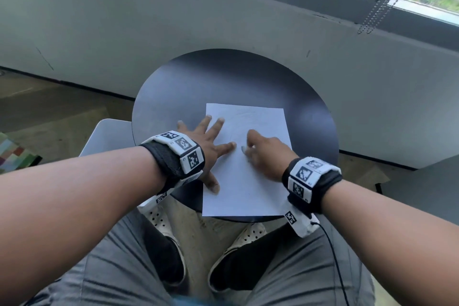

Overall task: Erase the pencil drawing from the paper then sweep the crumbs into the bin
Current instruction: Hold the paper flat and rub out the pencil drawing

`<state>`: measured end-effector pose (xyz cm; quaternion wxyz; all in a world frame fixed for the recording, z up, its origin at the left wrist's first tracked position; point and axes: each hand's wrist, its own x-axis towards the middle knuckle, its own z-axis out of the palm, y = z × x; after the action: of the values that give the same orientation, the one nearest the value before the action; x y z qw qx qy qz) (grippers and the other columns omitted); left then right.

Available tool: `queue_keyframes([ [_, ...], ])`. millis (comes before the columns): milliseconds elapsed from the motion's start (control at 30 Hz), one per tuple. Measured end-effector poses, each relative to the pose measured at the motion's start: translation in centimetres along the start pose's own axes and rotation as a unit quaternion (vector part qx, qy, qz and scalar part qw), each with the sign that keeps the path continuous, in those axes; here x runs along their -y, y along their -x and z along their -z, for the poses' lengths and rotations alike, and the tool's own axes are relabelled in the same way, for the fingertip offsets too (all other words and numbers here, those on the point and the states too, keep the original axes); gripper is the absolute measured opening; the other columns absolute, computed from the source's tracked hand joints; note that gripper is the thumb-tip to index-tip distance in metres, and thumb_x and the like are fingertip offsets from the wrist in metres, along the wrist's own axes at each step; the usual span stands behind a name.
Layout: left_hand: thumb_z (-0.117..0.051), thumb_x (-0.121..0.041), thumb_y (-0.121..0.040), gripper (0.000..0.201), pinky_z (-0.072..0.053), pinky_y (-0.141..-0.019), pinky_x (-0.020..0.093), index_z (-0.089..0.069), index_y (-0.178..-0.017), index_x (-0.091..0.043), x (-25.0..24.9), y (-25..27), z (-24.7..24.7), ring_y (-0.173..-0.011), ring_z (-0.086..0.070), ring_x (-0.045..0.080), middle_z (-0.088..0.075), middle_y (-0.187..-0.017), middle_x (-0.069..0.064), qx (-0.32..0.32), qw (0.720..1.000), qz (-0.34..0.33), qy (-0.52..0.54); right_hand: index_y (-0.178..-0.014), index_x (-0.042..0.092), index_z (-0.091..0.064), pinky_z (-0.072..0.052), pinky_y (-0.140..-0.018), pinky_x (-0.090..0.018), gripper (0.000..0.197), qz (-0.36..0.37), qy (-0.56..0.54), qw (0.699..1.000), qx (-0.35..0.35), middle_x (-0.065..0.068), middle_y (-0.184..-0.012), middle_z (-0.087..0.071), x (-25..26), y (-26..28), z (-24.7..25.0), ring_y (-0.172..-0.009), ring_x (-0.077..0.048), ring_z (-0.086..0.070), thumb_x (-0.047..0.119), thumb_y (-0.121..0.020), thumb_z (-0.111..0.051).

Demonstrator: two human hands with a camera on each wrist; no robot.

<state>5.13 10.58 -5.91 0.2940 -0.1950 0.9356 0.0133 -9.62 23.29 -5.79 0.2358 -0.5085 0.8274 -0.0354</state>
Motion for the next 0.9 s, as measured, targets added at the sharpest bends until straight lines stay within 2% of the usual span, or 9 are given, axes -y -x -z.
queue_keyframes([
  [100,-0.068,-0.081,-0.063,0.124,-0.017,-0.111,0.07,0.008,-0.153,-0.044,0.3,-0.4,-0.4,-0.151,0.016,0.029,0.026,-0.162,0.002,0.003,1.0,-0.02,0.015,-0.106,0.028,-0.039,-0.049,-0.073,-0.04,0.014,0.142,0.034,0.987,0.062,-0.012,-0.093,-0.065,1.4,1.9,-1.4,-0.083,-0.034,-0.059,0.041,-0.101,-0.044],
  [167,-0.067,-0.082,-0.063,0.124,-0.019,-0.113,0.067,0.01,-0.152,-0.044,0.4,-0.4,-0.4,-0.152,0.011,0.029,0.022,-0.164,0.002,0.003,1.0,-0.023,0.016,-0.106,0.026,-0.044,-0.049,-0.075,-0.039,0.021,0.128,0.038,0.99,0.054,-0.01,-0.096,-0.066,0.6,1.1,-1.0,-0.085,-0.032,-0.059,0.046,-0.1,-0.046],
  [300,-0.067,-0.081,-0.063,0.12,-0.018,-0.116,0.063,0.01,-0.15,-0.051,0.0,-0.4,0.2,-0.152,0.007,0.032,0.019,-0.164,0.006,0.008,1.0,-0.023,0.007,-0.101,0.024,-0.042,-0.048,-0.069,-0.038,0.024,-0.009,0.006,1.0,0.004,-0.008,-0.088,-0.058,-1.5,-0.7,0.6,-0.079,-0.033,-0.056,0.049,-0.1,-0.041],
  [533,-0.064,-0.089,-0.055,0.123,-0.02,-0.115,0.063,0.006,-0.149,-0.053,-0.2,-0.2,0.5,-0.151,0.004,0.033,0.014,-0.165,0.006,0.002,1.0,-0.008,0.024,-0.092,0.02,-0.029,-0.039,-0.066,-0.037,0.019,0.053,0.11,0.992,-0.026,-0.008,-0.09,-0.051,-0.5,-0.2,0.0,-0.083,-0.034,-0.051,0.034,-0.103,-0.036],
  [600,-0.066,-0.089,-0.051,0.127,-0.021,-0.115,0.064,0.007,-0.149,-0.052,-0.5,-0.1,0.3,-0.151,0.004,0.035,0.015,-0.164,0.007,0.0,1.0,-0.005,0.023,-0.099,0.021,-0.034,-0.04,-0.067,-0.038,0.011,0.11,0.134,0.985,-0.015,-0.008,-0.096,-0.055,0.2,0.7,-0.4,-0.089,-0.034,-0.056,0.031,-0.102,-0.036],
  [700,-0.07,-0.088,-0.048,0.132,-0.023,-0.112,0.066,0.015,-0.144,-0.057,-0.8,-0.1,0.2,-0.151,0.008,0.037,0.019,-0.163,0.008,-0.001,1.0,-0.002,0.021,-0.115,0.018,-0.041,-0.04,-0.07,-0.036,0.021,0.198,0.163,0.965,0.057,-0.006,-0.108,-0.057,0.7,2.2,-0.4,-0.094,-0.029,-0.055,0.032,-0.102,-0.036],
  [767,-0.068,-0.09,-0.045,0.133,-0.026,-0.11,0.068,0.017,-0.142,-0.06,-1.0,-0.2,0.2,-0.15,0.006,0.039,0.018,-0.163,0.01,-0.004,1.0,-0.001,0.013,-0.111,0.02,-0.039,-0.04,-0.07,-0.036,0.018,0.156,0.17,0.972,0.054,-0.007,-0.11,-0.058,-0.2,1.4,0.3,-0.094,-0.031,-0.055,0.035,-0.1,-0.036],
  [867,-0.066,-0.092,-0.044,0.133,-0.027,-0.107,0.069,0.018,-0.142,-0.06,-1.2,-0.3,0.5,-0.15,0.004,0.04,0.017,-0.163,0.01,-0.001,1.0,0.003,0.004,-0.092,0.02,-0.028,-0.044,-0.068,-0.04,0.021,0.023,0.166,0.986,-0.003,-0.014,-0.103,-0.06,-1.9,-0.4,1.2,-0.08,-0.035,-0.05,0.038,-0.101,-0.035],
  [900,-0.066,-0.092,-0.044,0.133,-0.027,-0.107,0.069,0.018,-0.142,-0.06,-1.3,-0.2,0.5,-0.15,0.004,0.04,0.017,-0.163,0.01,0.001,1.0,0.004,0.003,-0.093,0.019,-0.029,-0.043,-0.067,-0.04,0.02,0.022,0.163,0.986,-0.008,-0.014,-0.102,-0.06,-1.8,-0.3,0.9,-0.08,-0.035,-0.05,0.037,-0.101,-0.034],
])
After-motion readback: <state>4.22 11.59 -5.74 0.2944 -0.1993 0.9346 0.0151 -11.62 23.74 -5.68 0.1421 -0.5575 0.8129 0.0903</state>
